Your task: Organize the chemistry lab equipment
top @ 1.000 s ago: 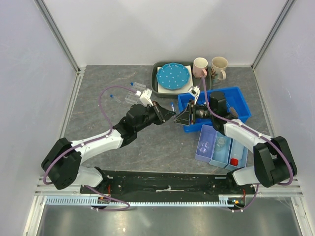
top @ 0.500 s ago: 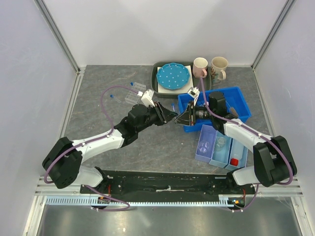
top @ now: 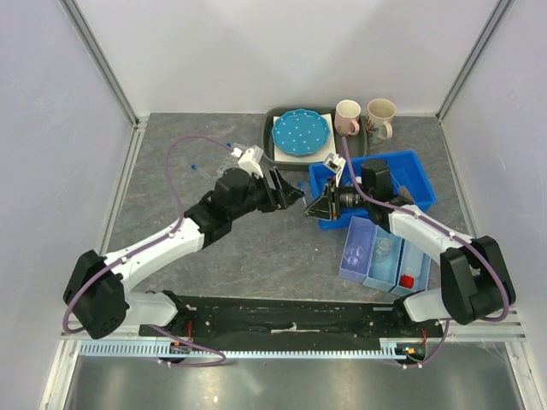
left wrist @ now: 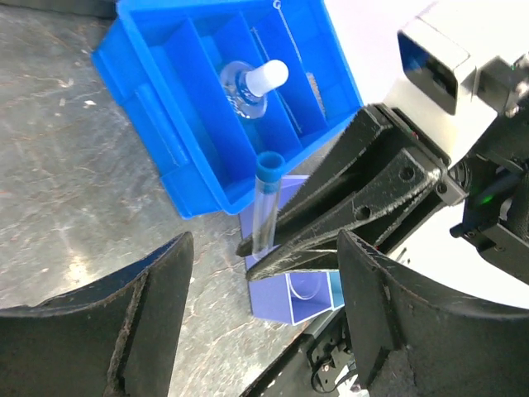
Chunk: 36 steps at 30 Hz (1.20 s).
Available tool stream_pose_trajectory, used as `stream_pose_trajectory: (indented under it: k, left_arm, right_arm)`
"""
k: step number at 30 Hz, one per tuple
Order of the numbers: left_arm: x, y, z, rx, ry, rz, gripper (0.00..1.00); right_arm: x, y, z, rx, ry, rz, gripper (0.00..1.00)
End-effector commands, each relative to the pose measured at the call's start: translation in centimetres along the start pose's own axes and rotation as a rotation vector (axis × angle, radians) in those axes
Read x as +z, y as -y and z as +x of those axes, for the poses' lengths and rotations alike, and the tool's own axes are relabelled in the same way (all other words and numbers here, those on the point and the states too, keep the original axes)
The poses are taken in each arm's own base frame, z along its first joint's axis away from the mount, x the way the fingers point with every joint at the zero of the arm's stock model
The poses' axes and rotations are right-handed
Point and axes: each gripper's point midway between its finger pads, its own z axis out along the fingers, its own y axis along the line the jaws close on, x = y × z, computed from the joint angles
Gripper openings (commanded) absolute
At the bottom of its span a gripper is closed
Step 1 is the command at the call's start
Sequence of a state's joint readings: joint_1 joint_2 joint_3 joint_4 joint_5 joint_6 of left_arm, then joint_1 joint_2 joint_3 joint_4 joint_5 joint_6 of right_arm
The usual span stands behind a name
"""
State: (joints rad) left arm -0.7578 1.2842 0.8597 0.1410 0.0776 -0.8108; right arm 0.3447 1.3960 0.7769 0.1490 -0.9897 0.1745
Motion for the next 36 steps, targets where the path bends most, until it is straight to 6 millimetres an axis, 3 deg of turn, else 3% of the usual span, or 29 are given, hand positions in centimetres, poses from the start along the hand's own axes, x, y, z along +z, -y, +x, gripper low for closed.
stream_pose_trajectory:
  k: [1,8,15,21,24,25,27,30,31,33,34,36]
  left_arm:
    - [-1.3,-0.3,-2.1,0.091,-0.061,-0.022,0.76]
    - [-0.7,1.1,-2.0,0.149,-0.210,0.005,0.74]
    - [1.4,0.4,-0.7,0.151,-0.327,-0.009,0.61]
    - [2.3,0.6,-0.6,0.162,-0.367,-0.006,0.42]
    - [2.4,0.7,-0.4,0.162,-0.388,0.000,0.23]
    - [2.4,0.7,-0.4,0.162,-0.388,0.000,0.12]
    - [2.3,0.8,-0.4,0.164,-0.388,0.003,0.03]
    - [1.8,0.3,-0.6,0.168,-0.369,-0.026,0.02]
    - [1.7,0.0,-0.7,0.167,-0.361,-0.042,0.02]
    - [1.1,-1.3,-1.4,0.162,-0.320,-0.109,0.02]
    - [0.8,-2.4,-1.6,0.158,-0.298,-0.152,0.02]
    - [-0.1,-3.4,-3.2,0.147,-0.239,-0.197,0.02]
  right_arm:
    - [0.0,-1.1,-1.4,-0.137,-0.001,-0.040,0.16]
    - [0.1,-1.7,-0.9,-0.183,-0.026,-0.075,0.16]
    - [0.1,-2.1,-0.7,-0.199,-0.038,-0.089,0.16]
    - [0.2,-2.2,-0.6,-0.208,-0.045,-0.095,0.16]
    - [0.3,-2.1,-0.6,-0.219,-0.048,-0.093,0.16]
    - [0.4,-2.1,-0.6,-0.221,-0.048,-0.093,0.16]
    - [0.3,-2.0,-0.6,-0.222,-0.051,-0.087,0.17]
    - [0.2,-1.7,-0.3,-0.217,-0.068,-0.068,0.32]
    - [0.2,-1.6,-0.5,-0.234,-0.067,-0.062,0.49]
    - [-0.1,-1.4,-0.5,-0.246,-0.073,-0.038,0.64]
    - [-0.2,-1.4,-0.8,-0.277,-0.071,-0.035,0.77]
    - [-0.4,-1.2,-0.9,-0.287,-0.075,-0.011,0.89]
